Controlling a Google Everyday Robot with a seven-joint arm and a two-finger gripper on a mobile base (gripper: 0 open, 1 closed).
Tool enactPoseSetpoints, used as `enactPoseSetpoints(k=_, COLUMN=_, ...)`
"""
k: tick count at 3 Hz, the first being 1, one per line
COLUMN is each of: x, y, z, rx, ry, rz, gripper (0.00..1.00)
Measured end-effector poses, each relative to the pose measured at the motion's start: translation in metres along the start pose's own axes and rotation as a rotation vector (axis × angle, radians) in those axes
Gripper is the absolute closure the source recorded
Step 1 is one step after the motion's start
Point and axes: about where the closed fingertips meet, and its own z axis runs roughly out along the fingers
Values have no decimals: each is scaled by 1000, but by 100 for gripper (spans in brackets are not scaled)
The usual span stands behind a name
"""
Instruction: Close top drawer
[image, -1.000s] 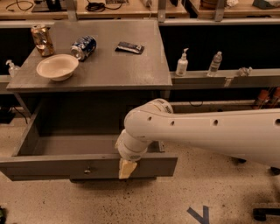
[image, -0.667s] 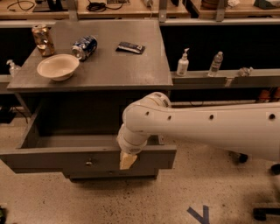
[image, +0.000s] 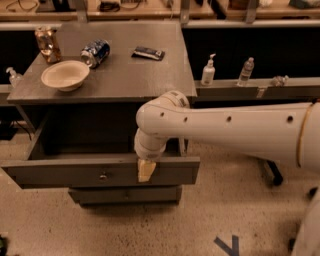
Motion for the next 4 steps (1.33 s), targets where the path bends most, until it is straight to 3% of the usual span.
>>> enactPoseSetpoints(k=1, x=1, y=-3, z=0, rx=1, ry=2, rz=2, gripper=38)
enactPoseSetpoints(k=2, x=13, y=-50, z=7, rx=14, ry=32, rz=22, gripper=41)
enactPoseSetpoints(k=3, x=14, y=-51, z=7, rx=14, ry=34, rz=23, gripper=41)
enactPoseSetpoints(k=4, x=20, y=-73, z=-8, rx=64, ry=26, rz=40, gripper=38)
